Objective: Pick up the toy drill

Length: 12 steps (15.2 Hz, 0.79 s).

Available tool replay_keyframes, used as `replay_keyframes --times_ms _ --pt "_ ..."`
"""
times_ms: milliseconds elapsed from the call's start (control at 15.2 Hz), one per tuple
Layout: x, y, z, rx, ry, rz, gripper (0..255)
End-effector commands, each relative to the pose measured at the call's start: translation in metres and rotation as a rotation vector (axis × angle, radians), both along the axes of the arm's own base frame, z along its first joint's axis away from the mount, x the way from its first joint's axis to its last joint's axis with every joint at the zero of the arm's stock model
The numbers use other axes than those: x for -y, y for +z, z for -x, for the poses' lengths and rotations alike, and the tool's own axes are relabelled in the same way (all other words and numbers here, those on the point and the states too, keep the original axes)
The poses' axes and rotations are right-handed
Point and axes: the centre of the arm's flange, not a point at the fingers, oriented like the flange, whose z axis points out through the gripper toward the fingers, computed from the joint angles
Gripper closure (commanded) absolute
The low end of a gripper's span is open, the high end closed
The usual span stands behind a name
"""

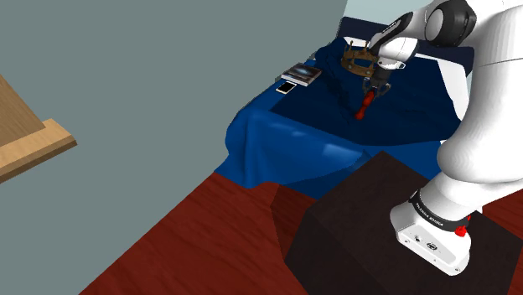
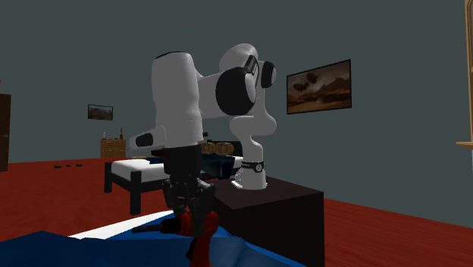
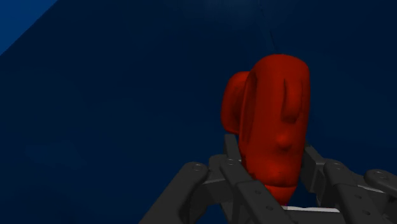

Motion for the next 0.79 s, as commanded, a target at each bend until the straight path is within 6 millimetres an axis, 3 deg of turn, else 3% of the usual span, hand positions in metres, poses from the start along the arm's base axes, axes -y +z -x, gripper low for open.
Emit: replay_keyframes --times_ms 0,594,726 --pt "0.0 0.012 0.0 0.0 0.0 0.0 255" --pt "0.0 0.059 0.0 0.0 0.0 0.0 255" --pt "0.0 0.06 0.0 0.0 0.0 0.0 255"
